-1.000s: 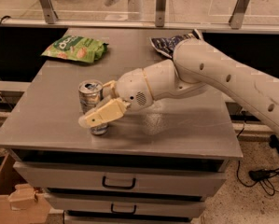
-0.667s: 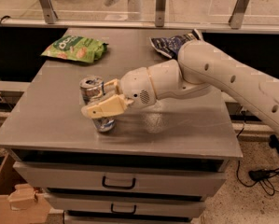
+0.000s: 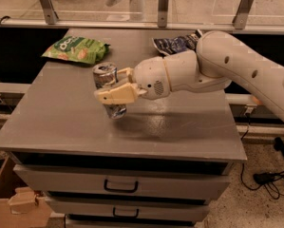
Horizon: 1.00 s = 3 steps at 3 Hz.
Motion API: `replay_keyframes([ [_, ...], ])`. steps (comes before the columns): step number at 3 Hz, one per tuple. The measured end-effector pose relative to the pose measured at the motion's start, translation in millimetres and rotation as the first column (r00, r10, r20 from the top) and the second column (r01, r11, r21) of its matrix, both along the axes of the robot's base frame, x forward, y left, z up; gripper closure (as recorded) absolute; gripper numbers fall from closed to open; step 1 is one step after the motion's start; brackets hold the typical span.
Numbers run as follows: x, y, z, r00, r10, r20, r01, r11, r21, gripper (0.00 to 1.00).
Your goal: Move redbull can near green rice chip bag
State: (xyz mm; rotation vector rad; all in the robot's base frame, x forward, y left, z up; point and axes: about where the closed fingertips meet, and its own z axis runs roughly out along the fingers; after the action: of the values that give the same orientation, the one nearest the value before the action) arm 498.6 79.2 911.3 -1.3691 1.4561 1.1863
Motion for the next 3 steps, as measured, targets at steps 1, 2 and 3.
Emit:
replay_keyframes([
  [1, 0, 0, 0, 1.0000, 0.000, 0.000, 0.000, 1.000, 0.000, 1.00],
  [2, 7, 11, 3, 0.9995, 0.022, 0.022, -0.022, 1.000, 0.005, 1.00],
  [3, 38, 32, 11, 0.9917, 0.069, 0.109, -0.068, 0.998, -0.012, 1.00],
])
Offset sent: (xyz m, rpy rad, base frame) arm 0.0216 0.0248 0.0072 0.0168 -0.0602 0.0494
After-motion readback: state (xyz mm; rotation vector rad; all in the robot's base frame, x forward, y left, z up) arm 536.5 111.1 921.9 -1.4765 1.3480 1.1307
